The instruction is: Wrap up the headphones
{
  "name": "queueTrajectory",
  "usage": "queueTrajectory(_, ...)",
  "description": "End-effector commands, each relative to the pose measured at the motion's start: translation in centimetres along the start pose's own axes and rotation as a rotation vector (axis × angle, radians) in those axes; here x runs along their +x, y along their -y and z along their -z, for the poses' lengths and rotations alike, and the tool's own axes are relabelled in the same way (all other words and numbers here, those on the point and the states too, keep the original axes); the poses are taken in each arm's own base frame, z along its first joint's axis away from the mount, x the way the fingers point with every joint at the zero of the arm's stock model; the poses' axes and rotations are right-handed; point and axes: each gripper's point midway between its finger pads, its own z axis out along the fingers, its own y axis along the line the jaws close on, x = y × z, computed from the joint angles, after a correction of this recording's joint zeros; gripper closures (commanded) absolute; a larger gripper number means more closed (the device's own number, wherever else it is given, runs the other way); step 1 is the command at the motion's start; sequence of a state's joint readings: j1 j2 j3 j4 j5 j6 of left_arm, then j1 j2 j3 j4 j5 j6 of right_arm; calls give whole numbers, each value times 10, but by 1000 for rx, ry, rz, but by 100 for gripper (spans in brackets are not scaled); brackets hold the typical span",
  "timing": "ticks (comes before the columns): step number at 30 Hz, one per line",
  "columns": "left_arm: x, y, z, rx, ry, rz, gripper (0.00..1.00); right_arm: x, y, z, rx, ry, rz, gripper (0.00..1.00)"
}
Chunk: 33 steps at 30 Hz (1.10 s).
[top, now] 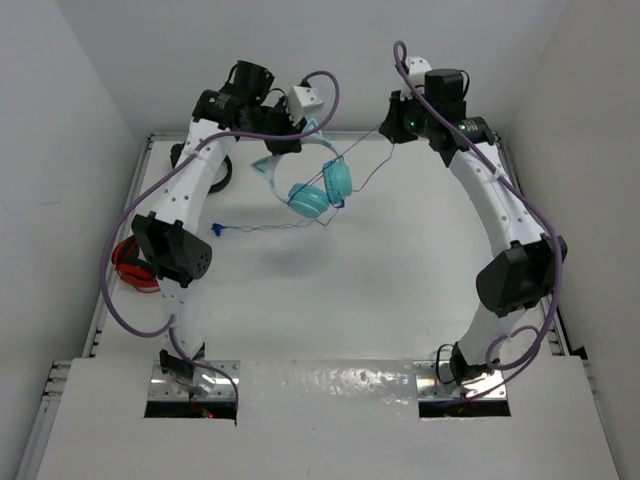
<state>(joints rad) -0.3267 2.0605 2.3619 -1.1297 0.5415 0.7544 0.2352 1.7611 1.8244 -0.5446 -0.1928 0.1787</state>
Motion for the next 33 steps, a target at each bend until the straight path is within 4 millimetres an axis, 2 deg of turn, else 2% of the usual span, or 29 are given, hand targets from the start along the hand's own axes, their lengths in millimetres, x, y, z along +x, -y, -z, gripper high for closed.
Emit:
queueTrajectory(1,-54,41,51,86,165,-17,100,-51,-7,-13,-67,176,-29,100)
queueTrajectory(3,-63,45,56,94,196,34,100,-42,-13,-26,-118,179,-43,100)
queueTrajectory(5,-76,44,64,85,243,85,100,-23,-28,-42,-224,171,-65,100)
queueTrajectory(6,-89,41,68,74,285,131,100,-17,-36,-45,-272,173,-65,99)
queueTrajectory(8,-110,34,78,36,354,137,100,5,-56,-58,-361,175,-79,94)
queueTrajectory(10,-121,27,83,2,389,197,100,16,-79,-66,-434,184,-81,86)
queueTrajectory(12,-137,18,93,-40,445,235,100,19,-94,-74,-496,232,-98,85)
queueTrajectory(13,-139,11,96,-69,457,251,100,19,-109,-73,-543,238,-161,82)
queueTrajectory(15,-146,-1,104,-97,503,308,100,15,-122,-73,-601,312,-183,77)
queueTrajectory(16,-146,-6,104,-106,511,328,100,16,-129,-72,-619,320,-210,72)
queueTrajectory(19,-152,-17,112,-132,547,365,100,25,-126,-88,-568,330,-236,64)
queueTrajectory(20,-154,-21,118,-132,567,366,100,33,-122,-97,-546,313,-261,59)
queueTrajectory(22,-157,-24,127,-120,598,409,100,37,-123,-100,-562,309,-279,57)
queueTrajectory(27,-160,-36,146,-187,631,405,100,39,-134,-103,-620,315,-295,43)
queueTrajectory(30,-161,-40,151,-210,638,401,100,55,-140,-113,-601,267,-283,42)
queueTrajectory(31,-162,-41,154,-221,643,399,100,66,-136,-122,-558,243,-297,42)
queueTrajectory(33,-163,-44,157,-239,649,401,100,77,-129,-131,-513,233,-297,42)
